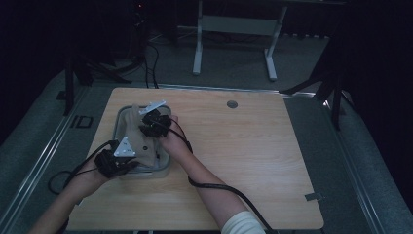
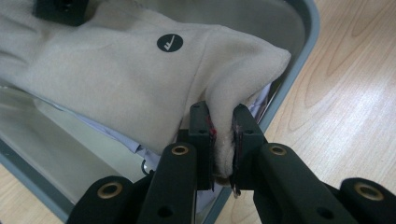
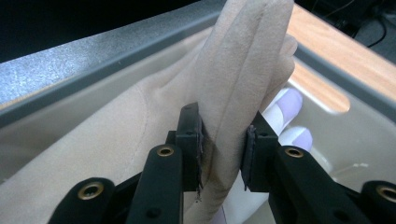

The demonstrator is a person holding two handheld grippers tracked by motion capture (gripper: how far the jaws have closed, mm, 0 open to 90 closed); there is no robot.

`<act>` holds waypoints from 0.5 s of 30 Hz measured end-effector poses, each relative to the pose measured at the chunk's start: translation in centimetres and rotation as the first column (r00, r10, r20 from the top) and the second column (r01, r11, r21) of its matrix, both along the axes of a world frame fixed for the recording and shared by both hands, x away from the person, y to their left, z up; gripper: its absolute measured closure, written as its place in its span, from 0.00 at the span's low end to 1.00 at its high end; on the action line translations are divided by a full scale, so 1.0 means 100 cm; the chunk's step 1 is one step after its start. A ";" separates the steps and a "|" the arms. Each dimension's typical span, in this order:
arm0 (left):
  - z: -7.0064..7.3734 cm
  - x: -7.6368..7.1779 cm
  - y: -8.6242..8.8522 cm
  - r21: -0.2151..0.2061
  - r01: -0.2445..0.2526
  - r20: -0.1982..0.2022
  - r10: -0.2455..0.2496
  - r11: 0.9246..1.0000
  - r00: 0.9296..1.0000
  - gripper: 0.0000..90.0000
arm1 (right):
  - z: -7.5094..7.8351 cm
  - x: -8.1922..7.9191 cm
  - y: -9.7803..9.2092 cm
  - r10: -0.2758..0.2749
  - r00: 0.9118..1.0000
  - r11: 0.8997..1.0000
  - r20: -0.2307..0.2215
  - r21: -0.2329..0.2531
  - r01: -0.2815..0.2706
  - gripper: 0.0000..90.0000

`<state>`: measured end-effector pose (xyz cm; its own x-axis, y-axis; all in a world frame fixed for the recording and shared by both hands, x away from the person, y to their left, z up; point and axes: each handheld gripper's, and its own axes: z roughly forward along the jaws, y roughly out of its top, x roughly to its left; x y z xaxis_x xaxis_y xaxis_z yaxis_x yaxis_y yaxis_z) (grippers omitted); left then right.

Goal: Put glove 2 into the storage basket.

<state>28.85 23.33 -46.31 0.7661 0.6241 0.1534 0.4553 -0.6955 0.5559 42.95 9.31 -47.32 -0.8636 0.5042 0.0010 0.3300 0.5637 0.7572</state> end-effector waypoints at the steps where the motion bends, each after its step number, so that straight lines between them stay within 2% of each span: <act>1: -0.001 0.001 0.001 -0.004 -0.001 -0.002 0.001 1.000 1.000 0.91 | -0.001 0.002 -0.001 -0.002 1.000 1.000 -0.007 0.000 0.002 0.80; 6: -0.003 0.004 -0.002 -0.005 -0.004 -0.002 0.004 1.000 1.000 0.90 | -0.007 0.010 -0.002 -0.005 1.000 1.000 -0.028 -0.009 0.005 0.78; 8: -0.005 0.006 -0.003 -0.005 -0.006 -0.013 0.006 1.000 1.000 0.90 | -0.010 0.013 -0.003 -0.015 0.999 1.000 -0.046 -0.003 0.015 0.75; 10: -0.007 0.008 -0.005 -0.010 -0.007 -0.027 0.006 1.000 1.000 0.90 | -0.011 0.014 -0.005 -0.022 0.999 1.000 -0.041 -0.003 0.022 0.72; 15: -0.010 0.010 -0.004 -0.020 -0.004 -0.041 0.003 1.000 0.999 0.89 | -0.004 0.013 -0.014 -0.010 0.999 1.000 -0.030 0.002 0.010 0.56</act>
<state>29.83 22.89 -47.32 0.7691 0.6297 0.1091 0.4806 -0.6824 0.5508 44.24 7.93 -47.69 -0.8578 0.5132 0.0280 0.3584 0.5583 0.7482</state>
